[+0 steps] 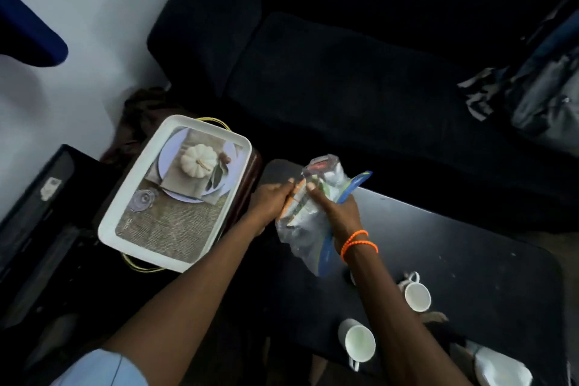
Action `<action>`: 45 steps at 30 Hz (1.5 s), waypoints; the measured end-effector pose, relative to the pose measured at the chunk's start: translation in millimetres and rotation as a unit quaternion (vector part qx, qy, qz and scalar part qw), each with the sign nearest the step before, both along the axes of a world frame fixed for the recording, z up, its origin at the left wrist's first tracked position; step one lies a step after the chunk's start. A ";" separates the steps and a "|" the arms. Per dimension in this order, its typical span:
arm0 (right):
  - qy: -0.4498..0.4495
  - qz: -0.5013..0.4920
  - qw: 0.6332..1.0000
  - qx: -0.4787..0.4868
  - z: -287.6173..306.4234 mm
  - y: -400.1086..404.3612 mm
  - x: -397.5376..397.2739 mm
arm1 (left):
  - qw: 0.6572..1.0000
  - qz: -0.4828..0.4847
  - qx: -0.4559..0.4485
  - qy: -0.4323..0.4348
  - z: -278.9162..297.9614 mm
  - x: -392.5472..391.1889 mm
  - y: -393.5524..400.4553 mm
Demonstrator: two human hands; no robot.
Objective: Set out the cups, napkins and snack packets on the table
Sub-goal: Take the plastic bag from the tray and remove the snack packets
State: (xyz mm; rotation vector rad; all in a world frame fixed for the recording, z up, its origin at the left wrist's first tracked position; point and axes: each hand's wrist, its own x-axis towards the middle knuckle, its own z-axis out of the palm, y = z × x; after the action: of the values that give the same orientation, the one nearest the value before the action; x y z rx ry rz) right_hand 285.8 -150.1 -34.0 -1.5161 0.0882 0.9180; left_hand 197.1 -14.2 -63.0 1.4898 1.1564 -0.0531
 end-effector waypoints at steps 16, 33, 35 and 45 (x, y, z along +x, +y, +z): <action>0.049 0.001 0.990 -0.134 -46.0 -29.5 -25.9 | 0.971 -0.077 0.228 0.000 -3.1 -23.0 -57.7; -0.090 0.033 0.993 -0.069 6.0 4.5 -40.2 | 0.994 -0.076 0.048 -0.055 49.0 -15.3 -21.9; -0.135 0.062 0.980 -0.129 3.9 9.3 -43.6 | 0.998 -0.049 0.023 -0.038 49.8 -17.7 -17.7; -0.204 0.098 0.959 -0.172 8.5 16.2 -41.0 | 0.985 0.066 -0.132 -0.084 47.6 -24.7 -13.4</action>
State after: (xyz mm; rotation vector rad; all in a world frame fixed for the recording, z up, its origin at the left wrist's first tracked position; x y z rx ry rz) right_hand 244.8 -133.9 -25.5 -2.0409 -0.2166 0.7497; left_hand 172.4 -27.7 -15.4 1.1597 1.0632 0.0096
